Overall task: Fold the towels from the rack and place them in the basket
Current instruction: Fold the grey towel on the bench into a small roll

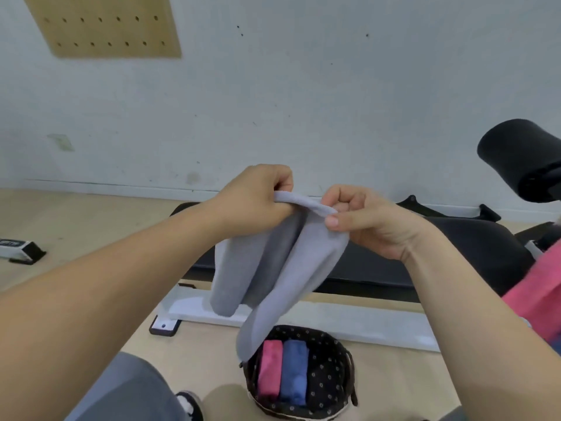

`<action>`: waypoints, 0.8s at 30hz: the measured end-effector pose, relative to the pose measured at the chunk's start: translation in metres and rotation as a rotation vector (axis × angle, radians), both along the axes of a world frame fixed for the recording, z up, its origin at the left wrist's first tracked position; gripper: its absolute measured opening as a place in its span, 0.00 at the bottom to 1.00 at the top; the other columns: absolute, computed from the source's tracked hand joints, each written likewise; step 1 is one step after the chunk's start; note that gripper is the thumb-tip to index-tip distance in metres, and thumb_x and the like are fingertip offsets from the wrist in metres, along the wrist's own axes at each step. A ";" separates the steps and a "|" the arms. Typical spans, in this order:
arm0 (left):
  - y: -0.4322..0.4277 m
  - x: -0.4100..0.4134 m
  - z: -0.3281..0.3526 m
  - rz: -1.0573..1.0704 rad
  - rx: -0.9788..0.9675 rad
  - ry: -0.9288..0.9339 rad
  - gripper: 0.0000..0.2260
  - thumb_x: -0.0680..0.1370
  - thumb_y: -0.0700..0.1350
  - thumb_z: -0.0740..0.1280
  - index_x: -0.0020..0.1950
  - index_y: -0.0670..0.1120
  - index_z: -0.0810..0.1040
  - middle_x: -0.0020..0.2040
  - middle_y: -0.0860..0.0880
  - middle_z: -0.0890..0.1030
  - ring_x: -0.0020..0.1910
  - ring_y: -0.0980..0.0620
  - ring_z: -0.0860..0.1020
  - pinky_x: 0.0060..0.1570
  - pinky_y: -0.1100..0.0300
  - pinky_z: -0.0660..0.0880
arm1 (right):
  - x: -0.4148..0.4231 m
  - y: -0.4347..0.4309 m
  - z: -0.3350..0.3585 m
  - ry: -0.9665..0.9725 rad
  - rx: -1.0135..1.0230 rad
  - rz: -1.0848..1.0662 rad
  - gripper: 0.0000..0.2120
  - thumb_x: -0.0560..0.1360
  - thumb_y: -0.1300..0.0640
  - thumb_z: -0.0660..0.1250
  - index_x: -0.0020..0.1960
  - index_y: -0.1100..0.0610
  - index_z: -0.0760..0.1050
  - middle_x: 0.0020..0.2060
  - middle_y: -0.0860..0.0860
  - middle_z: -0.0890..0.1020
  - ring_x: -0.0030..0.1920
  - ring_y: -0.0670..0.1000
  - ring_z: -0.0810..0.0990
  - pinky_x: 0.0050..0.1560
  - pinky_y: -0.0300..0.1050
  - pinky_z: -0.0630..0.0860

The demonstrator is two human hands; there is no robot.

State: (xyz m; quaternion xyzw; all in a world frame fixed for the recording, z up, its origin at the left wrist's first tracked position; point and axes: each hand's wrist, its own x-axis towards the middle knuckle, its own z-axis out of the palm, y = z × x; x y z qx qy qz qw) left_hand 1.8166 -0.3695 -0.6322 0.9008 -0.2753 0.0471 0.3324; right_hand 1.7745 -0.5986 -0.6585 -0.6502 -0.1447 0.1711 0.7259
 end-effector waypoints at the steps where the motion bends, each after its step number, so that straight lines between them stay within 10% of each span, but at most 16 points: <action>1: 0.002 0.002 0.000 0.004 0.051 -0.055 0.12 0.74 0.43 0.68 0.35 0.51 0.67 0.27 0.58 0.70 0.29 0.56 0.65 0.32 0.58 0.64 | -0.001 -0.002 0.000 0.032 0.009 0.060 0.13 0.64 0.60 0.79 0.44 0.55 0.78 0.35 0.52 0.78 0.38 0.50 0.78 0.40 0.39 0.76; 7: 0.005 0.004 -0.012 0.122 0.064 -0.146 0.08 0.72 0.47 0.63 0.36 0.51 0.66 0.31 0.53 0.73 0.33 0.50 0.71 0.33 0.56 0.66 | -0.007 -0.002 -0.016 0.133 -0.111 0.115 0.21 0.73 0.68 0.72 0.65 0.68 0.74 0.54 0.63 0.81 0.53 0.59 0.81 0.56 0.50 0.80; 12: 0.021 0.008 -0.013 0.245 0.472 -0.394 0.12 0.76 0.51 0.65 0.36 0.50 0.66 0.33 0.51 0.73 0.35 0.45 0.73 0.32 0.58 0.60 | -0.016 -0.015 -0.011 -0.080 -0.498 -0.219 0.10 0.67 0.64 0.72 0.36 0.56 0.70 0.34 0.52 0.72 0.37 0.51 0.71 0.40 0.46 0.65; 17: 0.022 -0.004 -0.015 0.303 0.563 -0.291 0.13 0.78 0.52 0.63 0.36 0.48 0.70 0.34 0.49 0.74 0.35 0.45 0.74 0.31 0.59 0.62 | -0.041 -0.020 -0.008 0.058 -0.341 -0.022 0.16 0.68 0.63 0.78 0.51 0.68 0.78 0.44 0.60 0.81 0.45 0.57 0.81 0.47 0.48 0.78; 24: 0.029 -0.017 -0.026 0.334 0.558 -0.286 0.07 0.78 0.49 0.63 0.43 0.48 0.73 0.37 0.50 0.72 0.39 0.43 0.74 0.38 0.56 0.69 | -0.062 -0.036 -0.027 -0.015 -0.565 -0.361 0.13 0.68 0.55 0.83 0.45 0.55 0.81 0.39 0.52 0.84 0.41 0.50 0.82 0.43 0.44 0.75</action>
